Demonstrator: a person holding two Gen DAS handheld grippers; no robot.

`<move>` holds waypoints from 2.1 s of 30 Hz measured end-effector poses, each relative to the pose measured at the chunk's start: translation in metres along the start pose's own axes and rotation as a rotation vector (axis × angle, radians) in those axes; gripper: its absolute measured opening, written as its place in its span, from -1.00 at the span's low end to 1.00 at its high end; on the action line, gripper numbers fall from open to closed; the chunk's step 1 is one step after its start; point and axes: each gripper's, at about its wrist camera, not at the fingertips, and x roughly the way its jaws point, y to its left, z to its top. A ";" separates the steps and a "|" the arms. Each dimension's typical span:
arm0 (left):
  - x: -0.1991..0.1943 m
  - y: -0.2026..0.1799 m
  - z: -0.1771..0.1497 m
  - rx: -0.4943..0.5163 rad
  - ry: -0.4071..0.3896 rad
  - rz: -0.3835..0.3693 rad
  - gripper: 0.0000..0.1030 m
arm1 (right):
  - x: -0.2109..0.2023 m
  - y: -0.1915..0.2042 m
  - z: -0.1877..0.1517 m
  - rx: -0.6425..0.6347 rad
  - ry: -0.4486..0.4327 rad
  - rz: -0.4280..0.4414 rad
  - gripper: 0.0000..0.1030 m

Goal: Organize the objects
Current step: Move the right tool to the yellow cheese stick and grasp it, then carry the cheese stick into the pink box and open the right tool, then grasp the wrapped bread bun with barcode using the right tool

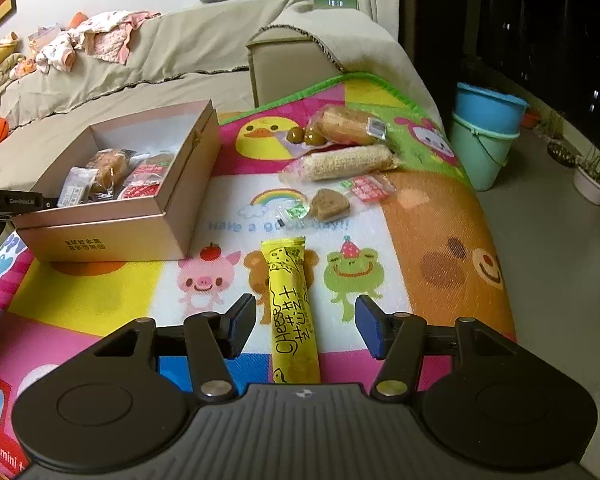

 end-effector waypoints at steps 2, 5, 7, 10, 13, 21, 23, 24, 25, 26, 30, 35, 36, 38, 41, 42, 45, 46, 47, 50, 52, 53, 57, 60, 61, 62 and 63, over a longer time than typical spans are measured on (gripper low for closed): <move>0.000 0.000 0.000 0.000 0.000 -0.001 -0.68 | 0.004 0.000 0.000 0.000 0.007 0.006 0.06; 0.000 0.000 0.000 0.000 0.000 0.001 -0.68 | 0.010 0.004 0.000 -0.004 0.012 0.016 0.06; 0.000 0.000 0.000 0.002 0.001 0.000 -0.68 | 0.017 0.007 0.001 -0.008 0.020 0.017 0.04; 0.000 0.001 0.000 0.003 0.001 -0.002 -0.67 | 0.032 0.011 0.000 -0.020 0.056 0.009 -0.22; 0.001 0.002 0.000 -0.001 0.000 -0.003 -0.67 | 0.031 0.019 -0.001 -0.072 0.059 -0.001 -0.56; 0.000 -0.001 0.001 0.000 -0.002 0.000 -0.67 | -0.012 0.037 0.017 -0.076 0.029 0.147 -0.59; 0.001 -0.001 0.001 -0.004 -0.003 -0.003 -0.67 | -0.029 0.047 0.034 -0.101 -0.030 0.171 -0.59; 0.001 0.000 0.001 -0.006 -0.003 -0.004 -0.67 | -0.037 0.053 0.046 -0.117 -0.062 0.189 -0.59; 0.001 0.000 0.001 -0.008 -0.004 -0.005 -0.67 | -0.043 0.058 0.058 -0.127 -0.088 0.211 -0.59; 0.000 0.000 0.000 -0.008 -0.004 -0.005 -0.67 | -0.046 0.064 0.070 -0.131 -0.108 0.234 -0.59; 0.000 0.000 0.001 -0.010 -0.003 -0.007 -0.67 | -0.045 0.090 0.115 -0.112 -0.168 0.337 -0.59; 0.000 0.000 0.001 -0.008 -0.003 -0.008 -0.67 | -0.010 0.117 0.144 -0.034 -0.180 0.411 -0.49; 0.000 0.000 0.001 -0.006 -0.003 -0.009 -0.67 | -0.003 0.118 0.144 -0.018 -0.176 0.407 -0.45; 0.000 0.000 0.001 -0.005 -0.002 -0.011 -0.66 | 0.006 0.115 0.142 0.003 -0.167 0.401 -0.35; 0.001 0.001 0.001 -0.008 -0.003 -0.011 -0.66 | 0.009 0.098 0.130 0.004 -0.170 0.344 -0.16; 0.001 0.001 0.001 -0.009 -0.003 -0.011 -0.66 | 0.010 0.091 0.124 0.002 -0.174 0.315 -0.09; 0.001 0.001 0.001 -0.013 -0.001 -0.014 -0.66 | 0.011 0.065 0.107 0.008 -0.179 0.218 0.12; 0.001 0.001 0.001 -0.012 -0.002 -0.013 -0.66 | 0.011 0.056 0.100 0.009 -0.175 0.184 0.18; 0.001 0.001 0.001 -0.012 -0.001 -0.012 -0.66 | 0.013 0.046 0.092 0.008 -0.169 0.149 0.24; 0.001 0.001 0.001 -0.009 0.002 -0.007 -0.67 | 0.021 0.024 0.072 -0.010 -0.140 0.053 0.29; 0.001 0.000 0.001 -0.006 0.003 -0.003 -0.67 | 0.027 0.011 0.058 -0.011 -0.109 0.006 0.29; 0.001 -0.001 0.001 -0.005 0.004 -0.002 -0.68 | 0.031 0.006 0.053 -0.007 -0.095 -0.008 0.29; 0.001 -0.002 0.001 0.003 0.007 0.006 -0.68 | 0.041 -0.010 0.047 0.014 -0.086 -0.026 0.29; 0.001 -0.003 0.001 0.009 0.011 0.011 -0.69 | 0.051 -0.023 0.066 0.051 -0.106 -0.018 0.35; 0.001 -0.003 0.001 0.009 0.012 0.012 -0.69 | 0.056 -0.027 0.076 0.068 -0.112 -0.015 0.45; 0.001 -0.003 0.001 0.010 0.013 0.012 -0.69 | 0.061 -0.032 0.087 0.093 -0.119 -0.014 0.56; 0.000 -0.003 0.001 0.010 0.013 0.012 -0.69 | 0.066 -0.038 0.098 0.122 -0.125 -0.013 0.61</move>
